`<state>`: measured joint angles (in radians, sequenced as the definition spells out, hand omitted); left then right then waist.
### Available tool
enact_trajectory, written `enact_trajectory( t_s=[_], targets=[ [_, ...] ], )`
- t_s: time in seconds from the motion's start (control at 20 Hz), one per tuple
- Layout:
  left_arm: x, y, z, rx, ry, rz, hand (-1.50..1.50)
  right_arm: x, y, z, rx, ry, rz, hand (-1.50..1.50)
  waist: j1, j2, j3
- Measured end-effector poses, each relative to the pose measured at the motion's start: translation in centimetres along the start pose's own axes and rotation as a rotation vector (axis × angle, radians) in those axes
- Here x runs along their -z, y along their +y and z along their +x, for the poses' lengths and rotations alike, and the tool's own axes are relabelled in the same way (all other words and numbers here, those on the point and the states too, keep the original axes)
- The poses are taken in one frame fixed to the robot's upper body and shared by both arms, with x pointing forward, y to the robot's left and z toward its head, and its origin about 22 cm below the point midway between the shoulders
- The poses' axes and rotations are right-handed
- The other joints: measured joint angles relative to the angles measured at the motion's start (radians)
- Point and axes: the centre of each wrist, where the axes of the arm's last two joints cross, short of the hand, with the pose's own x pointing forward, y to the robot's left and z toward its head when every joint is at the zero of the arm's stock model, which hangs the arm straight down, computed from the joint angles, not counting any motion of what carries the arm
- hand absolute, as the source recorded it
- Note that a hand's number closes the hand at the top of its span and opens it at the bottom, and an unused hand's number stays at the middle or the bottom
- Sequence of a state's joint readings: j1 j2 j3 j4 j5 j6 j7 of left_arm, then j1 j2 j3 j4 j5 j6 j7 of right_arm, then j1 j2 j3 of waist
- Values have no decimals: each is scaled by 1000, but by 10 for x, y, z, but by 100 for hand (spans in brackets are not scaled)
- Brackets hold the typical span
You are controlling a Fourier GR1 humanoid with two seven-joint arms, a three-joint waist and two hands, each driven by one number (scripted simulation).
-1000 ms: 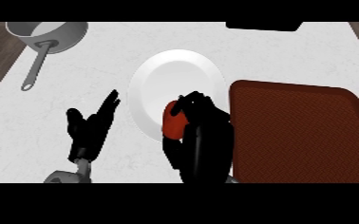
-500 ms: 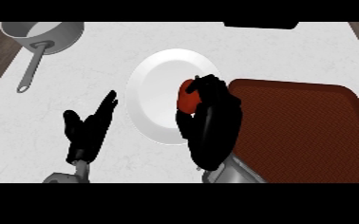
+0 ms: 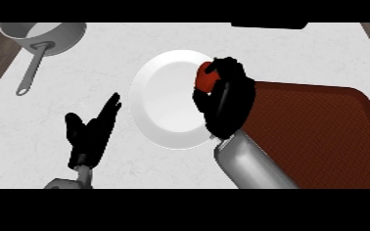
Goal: Pick the bell pepper from the tray and place it in the plate
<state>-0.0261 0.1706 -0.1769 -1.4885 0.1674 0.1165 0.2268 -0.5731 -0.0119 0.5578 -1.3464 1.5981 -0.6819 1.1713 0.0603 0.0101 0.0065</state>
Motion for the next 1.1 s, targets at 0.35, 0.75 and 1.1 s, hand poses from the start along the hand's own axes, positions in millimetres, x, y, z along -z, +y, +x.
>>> enact_trajectory(
  t_s=[0.35,0.75,1.1],
  targets=[
    [1,0,1,2,-14,-11,0,7,33,-37,-60,240,181,-150,7,7,1],
    [4,-1,-1,5,-23,-17,0,11,62,-44,77,332,290,-150,14,8,3],
    [1,6,-4,-2,-16,0,0,15,60,-37,295,326,177,-150,-4,0,3]
  ],
)
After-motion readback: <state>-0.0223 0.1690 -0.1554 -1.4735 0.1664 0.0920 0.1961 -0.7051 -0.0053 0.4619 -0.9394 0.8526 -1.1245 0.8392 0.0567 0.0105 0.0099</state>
